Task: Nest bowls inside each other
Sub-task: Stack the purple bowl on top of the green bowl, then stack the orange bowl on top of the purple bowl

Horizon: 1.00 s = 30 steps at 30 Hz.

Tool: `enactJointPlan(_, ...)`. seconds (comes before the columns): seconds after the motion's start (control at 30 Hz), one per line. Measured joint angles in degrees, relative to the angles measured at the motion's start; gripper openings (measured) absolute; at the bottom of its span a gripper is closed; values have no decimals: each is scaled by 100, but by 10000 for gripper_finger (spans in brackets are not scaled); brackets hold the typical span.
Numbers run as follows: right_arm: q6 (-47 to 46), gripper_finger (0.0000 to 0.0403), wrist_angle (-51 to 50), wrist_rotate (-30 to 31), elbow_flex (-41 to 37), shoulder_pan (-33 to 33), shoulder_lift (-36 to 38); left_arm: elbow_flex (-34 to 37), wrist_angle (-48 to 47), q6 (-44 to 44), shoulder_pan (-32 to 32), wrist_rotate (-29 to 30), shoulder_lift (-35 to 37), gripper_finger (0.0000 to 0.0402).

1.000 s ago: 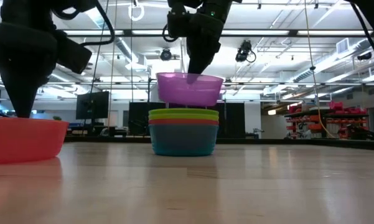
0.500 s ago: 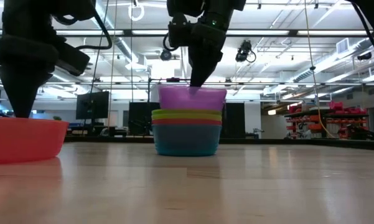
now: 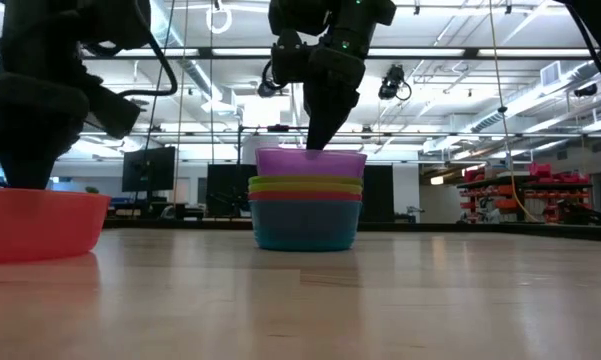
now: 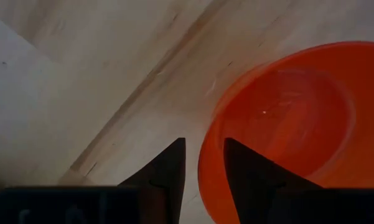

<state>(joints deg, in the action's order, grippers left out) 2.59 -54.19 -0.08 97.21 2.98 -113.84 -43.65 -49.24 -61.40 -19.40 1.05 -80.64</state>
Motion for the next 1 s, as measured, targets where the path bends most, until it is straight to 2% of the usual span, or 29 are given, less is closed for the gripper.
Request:
enactJointPlan(0.33, -133, 8, -7, -239, 0, 105, 0, 98, 219, 22, 0, -130, 1, 88)
enactJointPlan(0.6, -154, 45, 9, -268, 0, 109, 0, 92, 262, 104, 65, -175, 9, 14)
enactJointPlan(1.0, 26, 83, -2, -247, 212, 148, -4, 91, 377, 1010, 593, -91, 7, 11)
